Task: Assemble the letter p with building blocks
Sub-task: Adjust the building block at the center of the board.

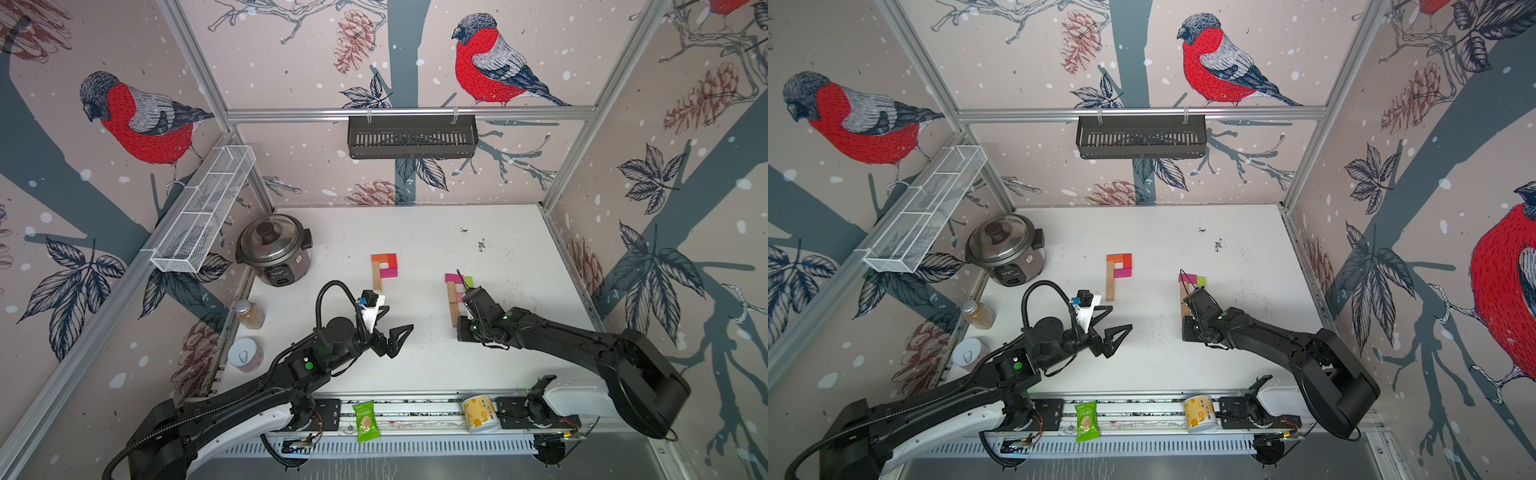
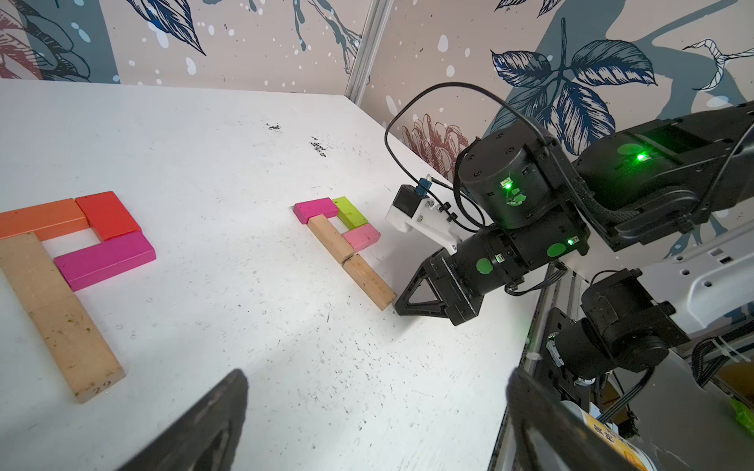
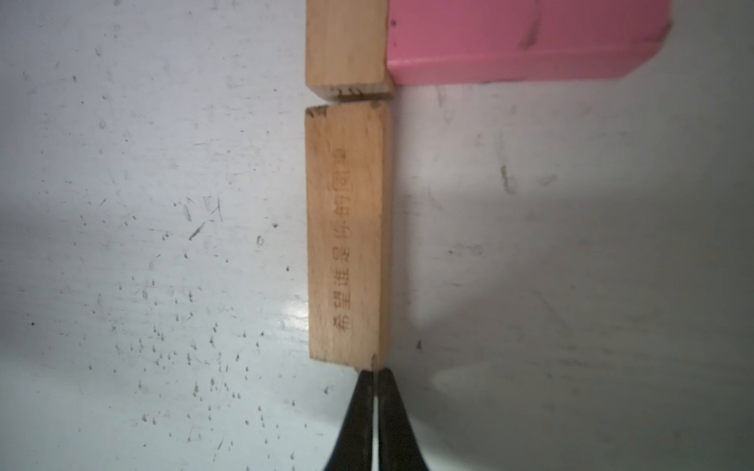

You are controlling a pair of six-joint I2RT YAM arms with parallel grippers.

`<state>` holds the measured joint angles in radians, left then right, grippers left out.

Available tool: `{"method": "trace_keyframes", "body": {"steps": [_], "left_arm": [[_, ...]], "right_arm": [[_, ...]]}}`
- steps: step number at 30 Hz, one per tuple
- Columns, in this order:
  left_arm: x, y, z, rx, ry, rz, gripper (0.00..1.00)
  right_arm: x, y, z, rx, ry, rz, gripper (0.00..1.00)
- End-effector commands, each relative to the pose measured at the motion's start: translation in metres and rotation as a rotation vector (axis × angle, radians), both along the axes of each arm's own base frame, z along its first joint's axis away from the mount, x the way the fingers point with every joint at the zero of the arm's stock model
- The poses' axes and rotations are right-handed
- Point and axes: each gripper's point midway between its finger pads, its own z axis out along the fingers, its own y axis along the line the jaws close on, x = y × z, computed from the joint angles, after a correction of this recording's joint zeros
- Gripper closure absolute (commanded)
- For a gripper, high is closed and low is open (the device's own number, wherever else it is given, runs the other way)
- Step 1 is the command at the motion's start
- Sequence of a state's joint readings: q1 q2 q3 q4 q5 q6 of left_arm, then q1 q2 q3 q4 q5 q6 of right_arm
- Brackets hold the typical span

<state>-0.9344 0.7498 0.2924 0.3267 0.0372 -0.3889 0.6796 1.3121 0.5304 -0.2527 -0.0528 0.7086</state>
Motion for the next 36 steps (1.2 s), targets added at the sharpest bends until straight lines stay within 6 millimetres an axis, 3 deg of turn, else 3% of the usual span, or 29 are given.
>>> {"method": "trace_keyframes", "body": {"steps": [1,28,32,36], "left_arm": [[0.004,-0.001,0.014,-0.037,-0.031,0.013,0.03],[0.004,-0.001,0.013,-0.032,-0.03,0.013,0.03],[0.005,-0.001,0.012,-0.028,-0.029,0.016,0.03],[0.006,-0.001,0.01,-0.017,-0.023,0.023,0.03]], "right_arm": [[0.003,0.002,0.001,0.008,-0.01,-0.009,0.9],[0.003,0.004,-0.001,0.014,-0.002,-0.014,0.87],[0.007,0.009,0.013,0.047,-0.028,-0.008,0.86],[0.021,0.015,0.044,0.111,-0.094,0.001,0.8]]}}
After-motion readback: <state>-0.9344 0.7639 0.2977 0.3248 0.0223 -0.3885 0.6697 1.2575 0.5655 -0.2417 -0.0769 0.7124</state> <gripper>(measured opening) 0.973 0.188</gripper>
